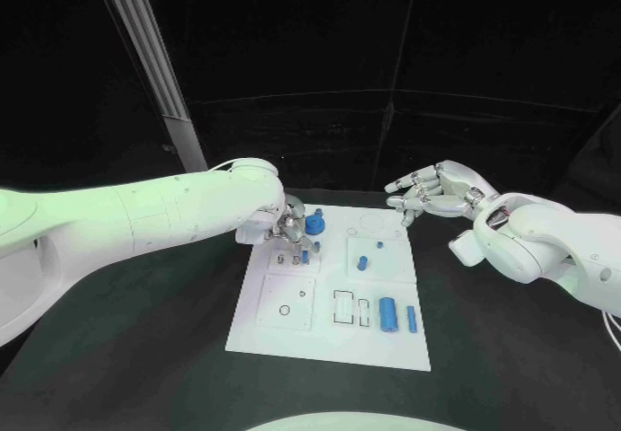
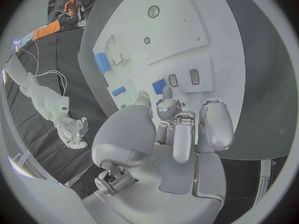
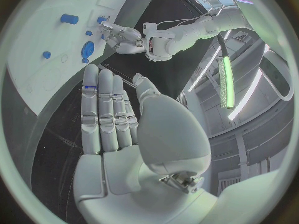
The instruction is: Assemble the parts on the task board
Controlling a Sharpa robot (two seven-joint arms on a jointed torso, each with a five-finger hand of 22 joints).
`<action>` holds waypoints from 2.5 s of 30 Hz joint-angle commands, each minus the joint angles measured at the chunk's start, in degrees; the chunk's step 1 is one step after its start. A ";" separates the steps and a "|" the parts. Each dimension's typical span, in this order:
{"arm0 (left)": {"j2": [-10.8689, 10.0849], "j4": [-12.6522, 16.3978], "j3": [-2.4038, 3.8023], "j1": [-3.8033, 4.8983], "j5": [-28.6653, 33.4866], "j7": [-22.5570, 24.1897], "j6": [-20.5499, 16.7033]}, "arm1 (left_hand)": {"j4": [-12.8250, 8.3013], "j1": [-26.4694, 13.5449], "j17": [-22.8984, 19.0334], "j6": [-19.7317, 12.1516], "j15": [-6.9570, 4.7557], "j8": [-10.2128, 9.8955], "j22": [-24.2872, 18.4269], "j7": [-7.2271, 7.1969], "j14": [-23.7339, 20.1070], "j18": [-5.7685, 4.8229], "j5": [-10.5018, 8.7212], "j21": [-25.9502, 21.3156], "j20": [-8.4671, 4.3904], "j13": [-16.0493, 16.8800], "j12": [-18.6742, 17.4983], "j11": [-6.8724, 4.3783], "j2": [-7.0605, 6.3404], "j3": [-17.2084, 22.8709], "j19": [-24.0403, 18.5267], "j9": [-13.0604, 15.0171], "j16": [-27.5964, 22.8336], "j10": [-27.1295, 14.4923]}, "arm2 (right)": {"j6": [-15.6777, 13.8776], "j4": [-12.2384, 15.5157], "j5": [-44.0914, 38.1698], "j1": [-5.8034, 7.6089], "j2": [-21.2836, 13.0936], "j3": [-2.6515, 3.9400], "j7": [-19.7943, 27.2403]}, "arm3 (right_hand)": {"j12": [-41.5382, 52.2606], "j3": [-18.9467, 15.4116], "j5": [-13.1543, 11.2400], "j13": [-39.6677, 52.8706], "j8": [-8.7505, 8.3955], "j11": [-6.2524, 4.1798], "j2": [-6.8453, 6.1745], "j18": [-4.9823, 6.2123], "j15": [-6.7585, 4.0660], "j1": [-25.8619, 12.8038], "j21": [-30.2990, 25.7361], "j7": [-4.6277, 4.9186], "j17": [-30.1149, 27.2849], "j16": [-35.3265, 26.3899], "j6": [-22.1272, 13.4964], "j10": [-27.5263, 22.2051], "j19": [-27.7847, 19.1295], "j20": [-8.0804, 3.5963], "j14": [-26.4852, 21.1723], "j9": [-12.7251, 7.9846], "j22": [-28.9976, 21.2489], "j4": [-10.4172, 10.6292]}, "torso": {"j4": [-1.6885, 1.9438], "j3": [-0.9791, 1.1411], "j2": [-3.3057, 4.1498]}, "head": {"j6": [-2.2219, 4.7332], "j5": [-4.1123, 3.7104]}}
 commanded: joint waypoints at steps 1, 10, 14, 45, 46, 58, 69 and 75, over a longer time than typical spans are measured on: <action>0.38 -0.58 0.03 -0.18 -0.41 -0.51 0.85 | -0.11 0.56 15.08 -0.48 0.13 0.39 -0.06 0.07 5.96 -0.08 0.00 -0.33 -0.06 -0.04 -0.31 0.01 0.08 0.29 -0.52 0.09 0.18 -0.57 | -0.08 -0.05 -0.09 0.12 0.13 0.03 0.09 | 0.31 -0.31 0.33 0.09 0.20 0.00 0.06 -0.06 0.04 0.17 0.12 -0.11 0.05 0.15 -0.42 -0.29 -0.53 0.00 -0.25 -0.02 0.08 -0.04 | -0.02 0.05 -0.01 | -0.06 0.09; 1.23 -1.53 0.03 -0.80 -0.40 -0.52 0.69 | -0.12 1.05 15.08 -0.55 0.17 0.47 -0.07 0.09 5.96 -0.07 0.02 -0.38 -0.01 -0.06 -0.31 0.04 0.43 0.74 -0.55 0.30 0.18 -0.59 | -0.02 -0.31 -0.09 0.12 0.46 0.03 0.04 | 0.31 -0.34 0.39 0.13 0.20 0.01 0.09 -0.06 0.06 0.17 0.10 -0.10 0.07 0.17 -0.44 -0.35 -0.58 0.02 -0.33 -0.02 0.08 -0.01 | 0.00 0.03 0.02 | -0.07 0.09; 1.43 -1.57 0.04 -0.90 -0.40 -0.53 0.75 | -0.26 1.53 15.08 -0.62 0.18 0.52 -0.13 0.10 5.96 -0.05 0.02 -0.43 0.01 -0.07 -0.31 0.04 0.52 1.11 -0.59 0.45 0.18 -0.59 | 0.02 -0.45 -0.09 0.12 0.61 0.03 0.01 | 0.31 -0.34 0.39 0.13 0.20 0.01 0.09 -0.06 0.06 0.17 0.10 -0.10 0.07 0.17 -0.44 -0.35 -0.58 0.02 -0.33 -0.02 0.08 -0.01 | -0.01 0.06 0.01 | -0.15 0.14; 0.91 -0.79 0.04 -1.03 2.79 0.30 -0.84 | -9.38 14.17 15.08 -2.59 -0.24 -0.17 -0.92 -0.16 5.96 0.17 0.17 -1.41 -0.66 -1.66 -2.24 -0.64 -0.20 27.57 -0.90 2.39 0.18 -1.64 | 0.37 -2.08 -0.13 0.11 1.57 0.01 -0.38 | 0.41 -0.26 0.84 0.40 0.27 0.01 0.39 0.00 0.08 0.69 0.09 -0.07 0.24 0.43 -0.54 -0.69 -0.84 0.10 -0.75 0.01 0.18 -0.13 | 0.04 0.05 -0.03 | -0.25 0.15; 0.76 -0.61 0.04 -1.03 3.32 0.41 -1.08 | -9.60 13.70 15.08 -2.63 -0.22 -0.01 -0.93 -0.13 5.96 0.15 0.35 -1.45 -0.55 -1.77 -2.31 -0.58 -0.95 29.47 -0.90 2.60 0.18 -1.59 | 0.40 -2.13 -0.13 0.11 1.59 0.01 -0.40 | 0.41 -0.26 0.84 0.40 0.27 0.01 0.39 0.00 0.08 0.69 0.09 -0.07 0.24 0.43 -0.54 -0.69 -0.84 0.10 -0.75 0.01 0.18 -0.13 | 0.06 0.05 -0.03 | -0.25 0.13; -2.39 3.06 0.04 -1.00 8.97 0.98 -5.40 | -12.19 3.45 15.08 -3.09 -0.17 3.45 -0.67 -0.10 5.96 0.16 0.45 -1.70 -0.27 -2.54 -2.20 -0.38 -9.14 51.41 -0.71 6.29 0.18 -0.26 | 0.87 -2.91 -0.13 0.11 1.94 0.00 -0.60 | 0.42 -0.25 0.91 0.44 0.27 0.03 0.43 0.00 0.09 0.75 0.09 -0.05 0.26 0.47 -0.57 -0.75 -0.88 0.11 -0.82 0.00 0.20 -0.14 | 0.12 0.05 0.00 | -0.14 0.43; -5.81 7.45 0.02 -1.06 9.69 1.85 -12.83 | -13.09 2.62 15.08 -2.96 -0.26 4.14 0.30 -0.31 5.96 -0.01 0.40 -1.22 -0.35 -1.47 -1.22 -0.53 -10.01 53.02 -0.24 6.93 0.18 0.84 | 0.99 -3.57 -0.13 0.11 1.89 0.00 -0.78 | 0.44 -0.34 1.00 0.55 0.29 0.14 0.57 -0.01 0.18 0.58 0.06 0.03 0.32 0.57 -0.66 -0.95 -1.04 0.18 -1.06 0.01 0.24 0.06 | 0.07 0.11 0.07 | -0.05 1.33; -7.47 9.50 -0.01 -1.73 5.69 2.81 -18.12 | -13.34 2.48 15.08 -2.78 -0.31 4.34 1.08 -0.40 5.96 -0.16 0.38 -0.79 -0.40 -0.90 -0.74 -0.62 -10.50 53.27 0.15 7.09 0.18 1.38 | 0.83 -3.75 -0.13 0.11 1.86 0.00 -0.86 | 0.47 -0.37 1.04 0.60 0.30 0.16 0.66 -0.02 0.20 0.48 0.06 0.05 0.34 0.62 -0.68 -0.98 -1.08 0.21 -1.12 0.01 0.25 0.18 | 0.30 0.26 -0.05 | -0.18 1.36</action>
